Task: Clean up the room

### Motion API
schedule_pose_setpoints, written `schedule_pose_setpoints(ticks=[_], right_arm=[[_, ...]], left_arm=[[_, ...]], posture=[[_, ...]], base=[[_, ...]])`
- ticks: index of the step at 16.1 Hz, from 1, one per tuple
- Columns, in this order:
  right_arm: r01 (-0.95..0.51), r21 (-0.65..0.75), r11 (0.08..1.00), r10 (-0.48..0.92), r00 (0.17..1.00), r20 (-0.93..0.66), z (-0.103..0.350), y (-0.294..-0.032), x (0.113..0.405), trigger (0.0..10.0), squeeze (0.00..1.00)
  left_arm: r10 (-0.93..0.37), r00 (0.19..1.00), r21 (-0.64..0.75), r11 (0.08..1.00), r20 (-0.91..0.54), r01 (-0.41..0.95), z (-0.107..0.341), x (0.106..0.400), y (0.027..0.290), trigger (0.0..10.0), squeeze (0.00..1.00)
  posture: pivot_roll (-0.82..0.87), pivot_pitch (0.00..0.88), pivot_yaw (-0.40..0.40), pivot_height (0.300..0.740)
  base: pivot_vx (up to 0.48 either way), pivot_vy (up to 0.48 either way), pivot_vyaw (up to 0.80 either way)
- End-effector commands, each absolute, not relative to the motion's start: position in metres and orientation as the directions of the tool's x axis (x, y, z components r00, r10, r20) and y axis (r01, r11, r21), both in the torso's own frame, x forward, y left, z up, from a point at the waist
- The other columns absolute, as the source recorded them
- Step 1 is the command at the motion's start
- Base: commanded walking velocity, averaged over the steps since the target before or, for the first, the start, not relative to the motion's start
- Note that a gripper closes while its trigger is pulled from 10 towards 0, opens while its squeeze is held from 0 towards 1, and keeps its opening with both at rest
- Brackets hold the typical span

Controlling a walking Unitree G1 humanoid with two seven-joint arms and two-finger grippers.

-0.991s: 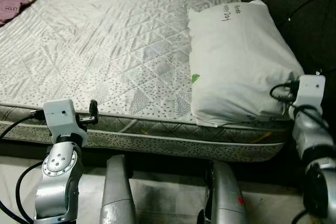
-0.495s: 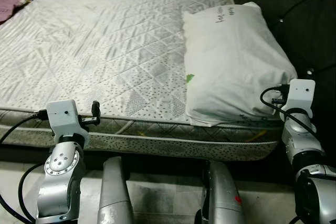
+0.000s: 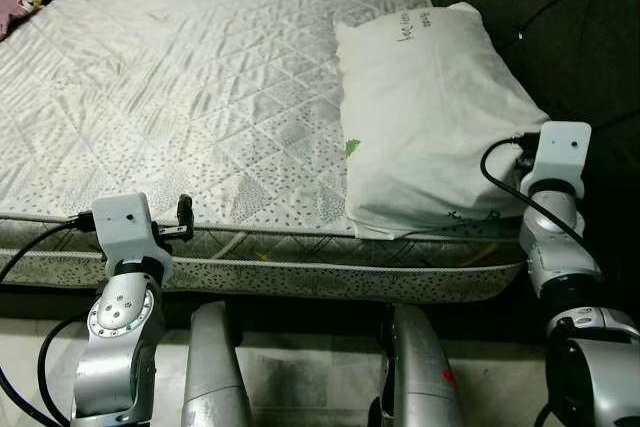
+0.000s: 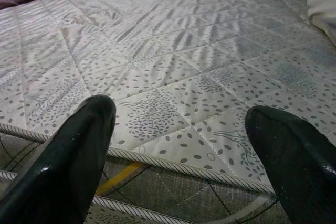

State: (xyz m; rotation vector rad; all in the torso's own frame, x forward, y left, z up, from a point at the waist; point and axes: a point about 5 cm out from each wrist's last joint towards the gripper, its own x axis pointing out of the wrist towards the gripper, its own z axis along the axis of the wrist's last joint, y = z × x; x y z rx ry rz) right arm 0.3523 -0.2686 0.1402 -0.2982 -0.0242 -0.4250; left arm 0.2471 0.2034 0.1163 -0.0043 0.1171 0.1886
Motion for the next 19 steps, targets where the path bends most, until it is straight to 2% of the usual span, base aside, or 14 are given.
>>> schedule_pose_setpoints(ticks=[1,4,6,8,10,14,17,19], right_arm=[[0.401,-0.28,0.872,-0.375,0.916,0.142,0.154,-0.262,0.356,10.0,1.0],[0.375,-0.293,0.88,-0.373,0.926,0.062,0.133,-0.264,0.344,10.0,1.0],[0.34,-0.312,0.887,-0.359,0.933,-0.003,0.111,-0.264,0.327,10.0,1.0],[0.284,-0.341,0.896,-0.331,0.939,-0.09,0.084,-0.26,0.296,10.0,1.0],[0.274,-0.354,0.894,-0.325,0.941,-0.092,0.083,-0.259,0.286,10.0,1.0],[0.383,-0.382,0.841,-0.382,0.921,0.082,0.138,-0.277,0.298,10.0,1.0],[0.384,-0.34,0.859,-0.311,0.917,0.251,0.187,-0.255,0.318,10.0,1.0],[0.295,-0.309,0.904,-0.227,0.944,0.238,0.187,-0.226,0.334,10.0,1.0]], left_arm=[[0.181,0.977,0.017,0.983,-0.11,-0.181,0.118,0.248,0.204,10.0,0.0],[0.181,0.977,0.018,0.984,-0.111,-0.18,0.118,0.247,0.203,10.0,0.0],[0.183,0.977,0.017,0.983,-0.113,-0.182,0.117,0.246,0.203,10.0,0.0],[0.182,0.977,0.015,0.983,-0.116,-0.181,0.116,0.246,0.202,10.0,0.0],[0.178,0.977,0.012,0.984,-0.115,-0.178,0.116,0.247,0.201,10.0,0.0],[0.181,0.977,0.01,0.984,-0.109,-0.181,0.117,0.249,0.201,10.0,0.0],[0.189,0.978,0.007,0.982,-0.089,-0.189,0.12,0.249,0.2,10.0,0.0],[0.19,0.979,0.006,0.982,-0.072,-0.19,0.122,0.251,0.197,10.0,0.0]], posture=[[0.0,0.0,-0.009,0.511],[0.0,0.0,-0.013,0.511],[-0.01,0.0,-0.016,0.511],[-0.01,0.0,-0.015,0.511],[-0.02,0.0,-0.015,0.511],[-0.03,0.0,-0.015,0.511],[-0.03,0.0,-0.019,0.511],[-0.03,0.0,-0.022,0.511]], base=[[0.0,0.0,0.0],[0.0,0.0,0.0],[0.0,0.0,0.0],[0.0,0.0,0.0],[0.0,0.0,0.0],[0.0,0.0,0.0],[0.0,0.0,0.0],[0.0,0.0,0.0]])
